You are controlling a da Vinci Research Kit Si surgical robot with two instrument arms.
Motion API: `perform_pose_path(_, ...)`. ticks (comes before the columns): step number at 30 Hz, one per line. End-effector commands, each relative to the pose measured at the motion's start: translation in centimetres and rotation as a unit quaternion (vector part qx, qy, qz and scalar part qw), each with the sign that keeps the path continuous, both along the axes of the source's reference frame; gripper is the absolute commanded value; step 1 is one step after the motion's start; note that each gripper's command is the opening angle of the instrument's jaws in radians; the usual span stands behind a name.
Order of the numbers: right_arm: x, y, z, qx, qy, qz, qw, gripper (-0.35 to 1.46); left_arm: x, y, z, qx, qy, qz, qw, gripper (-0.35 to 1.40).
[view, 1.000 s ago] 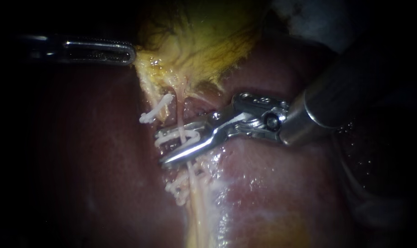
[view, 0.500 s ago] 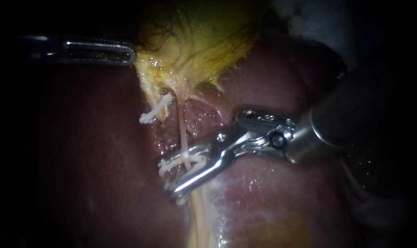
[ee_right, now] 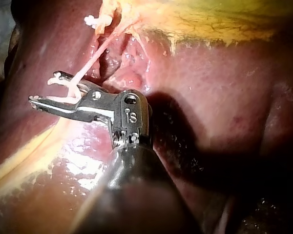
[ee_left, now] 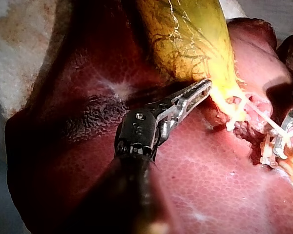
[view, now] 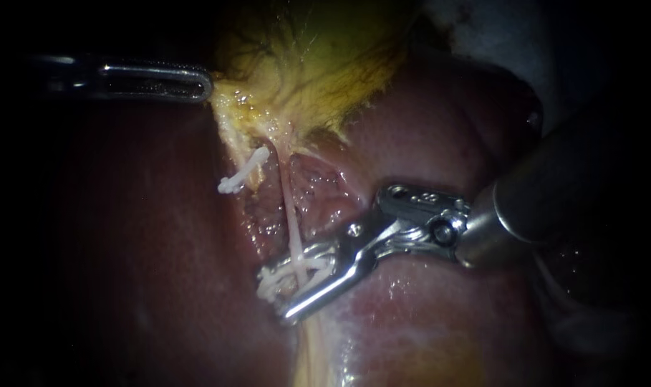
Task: Clipping first clip right tube
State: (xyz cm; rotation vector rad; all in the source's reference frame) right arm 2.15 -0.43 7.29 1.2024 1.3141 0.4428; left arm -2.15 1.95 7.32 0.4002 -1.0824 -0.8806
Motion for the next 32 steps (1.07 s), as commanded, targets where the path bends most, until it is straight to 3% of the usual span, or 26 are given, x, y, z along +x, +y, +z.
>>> perform_pose_path(1,0.00,0.00,0.00,0.000,0.000,0.000,1.0000,0.36,0.00,0.00,0.00,0.000,0.000,0.000,1.0000,-0.35)
perform_pose_path(4,0.01,0.00,0.00,0.000,0.000,0.000,1.0000,0.30,0.00,0.00,0.00,0.000,0.000,0.000,1.0000,-0.35)
perform_pose_path(7,0.00,0.01,0.01,0.003,-0.001,0.000,1.0000,0.11,0.00,0.00,0.00,0.000,0.000,0.000,1.0000,-0.35)
perform_pose_path(11,0.00,0.03,0.03,0.002,-0.011,0.019,0.9998,-0.11,0.00,0.00,0.00,0.000,0.000,0.000,1.0000,-0.35)
perform_pose_path(16,-0.01,0.05,0.06,0.007,-0.015,0.019,0.9997,-0.35,0.00,0.00,0.00,0.000,0.000,0.000,1.0000,-0.35)
perform_pose_path(19,-0.01,0.07,0.08,0.027,-0.027,0.014,0.9992,-0.35,0.00,0.00,0.00,0.000,0.000,0.000,1.0000,-0.35)
perform_pose_path(24,-0.04,0.06,0.09,0.015,-0.046,0.003,0.9988,-0.35,0.00,0.00,0.00,0.000,0.000,0.000,1.0000,-0.35)
perform_pose_path(32,-0.04,0.05,0.11,0.014,-0.046,0.003,0.9988,-0.35,0.00,0.00,0.00,0.000,0.000,0.000,1.0000,-0.35)
